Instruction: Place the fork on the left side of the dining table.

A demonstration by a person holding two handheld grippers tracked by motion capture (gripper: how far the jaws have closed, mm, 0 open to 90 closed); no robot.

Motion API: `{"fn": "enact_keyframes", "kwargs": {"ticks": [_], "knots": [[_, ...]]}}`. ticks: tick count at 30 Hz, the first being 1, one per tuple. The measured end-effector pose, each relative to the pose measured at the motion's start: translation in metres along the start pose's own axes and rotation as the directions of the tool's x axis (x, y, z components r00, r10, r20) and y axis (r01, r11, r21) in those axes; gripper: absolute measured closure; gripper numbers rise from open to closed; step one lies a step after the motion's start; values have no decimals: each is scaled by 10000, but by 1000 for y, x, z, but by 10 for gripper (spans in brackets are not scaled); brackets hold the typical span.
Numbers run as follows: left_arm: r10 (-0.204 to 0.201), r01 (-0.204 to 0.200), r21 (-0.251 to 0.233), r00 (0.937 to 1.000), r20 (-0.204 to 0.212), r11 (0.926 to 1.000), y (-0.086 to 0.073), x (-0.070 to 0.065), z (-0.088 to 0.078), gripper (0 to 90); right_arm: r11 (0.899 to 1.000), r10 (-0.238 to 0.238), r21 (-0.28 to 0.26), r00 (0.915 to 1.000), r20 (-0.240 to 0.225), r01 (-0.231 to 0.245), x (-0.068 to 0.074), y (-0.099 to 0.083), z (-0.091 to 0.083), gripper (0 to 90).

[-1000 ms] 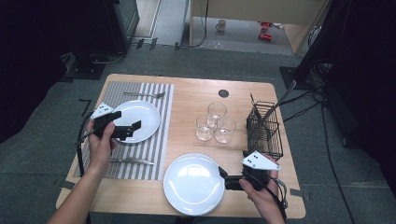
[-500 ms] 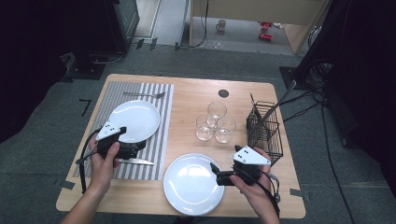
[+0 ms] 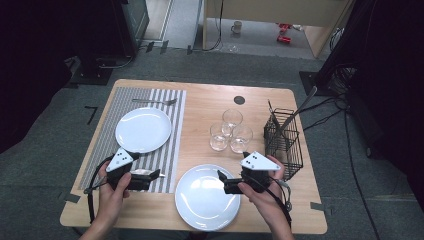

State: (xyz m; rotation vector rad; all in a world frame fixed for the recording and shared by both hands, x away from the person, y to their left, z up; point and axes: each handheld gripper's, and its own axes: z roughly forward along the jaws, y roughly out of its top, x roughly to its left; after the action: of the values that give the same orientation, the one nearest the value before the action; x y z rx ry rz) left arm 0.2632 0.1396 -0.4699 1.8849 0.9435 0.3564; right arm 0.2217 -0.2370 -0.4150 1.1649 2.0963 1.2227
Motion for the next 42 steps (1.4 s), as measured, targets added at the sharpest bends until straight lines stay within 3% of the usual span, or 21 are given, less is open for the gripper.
{"fn": "enact_keyframes", "kwargs": {"ticks": [8,10,15,18,19,24,28,37,42], "knots": [[244,-241,180,9996,-163,9995,-18,-7,1,0,10000,-47,33,9995,-303,48,2,4,13,13],[150,-149,200,9999,-32,9997,-23,-8,2,0,9999,88,-62,9990,-438,-91,3,5,17,70],[153,-156,392,9998,85,9991,-34,-11,4,0,10000,-8,23,9995,-316,9,2,9,27,80],[434,-429,596,9990,-82,9973,-40,-13,5,0,10000,-23,58,9998,-202,25,0,12,33,89],[441,-436,601,9990,-78,9972,-41,-13,5,0,10000,31,-3,9999,-102,-31,0,14,35,130],[664,-662,774,9978,-3,9948,-46,-18,7,0,10000,77,5,9999,100,-77,0,18,46,135],[675,-669,1224,9977,-7,9902,-51,-19,12,0,9999,70,-84,9994,349,-68,2,20,54,173],[920,-866,1624,9954,-258,9829,-51,-22,15,0,9999,51,-102,9995,312,-48,1,24,74,248],[711,-629,1950,9968,-356,9788,-51,-23,18,0,10000,7,-79,9993,361,-4,-1,26,84,318]]}}
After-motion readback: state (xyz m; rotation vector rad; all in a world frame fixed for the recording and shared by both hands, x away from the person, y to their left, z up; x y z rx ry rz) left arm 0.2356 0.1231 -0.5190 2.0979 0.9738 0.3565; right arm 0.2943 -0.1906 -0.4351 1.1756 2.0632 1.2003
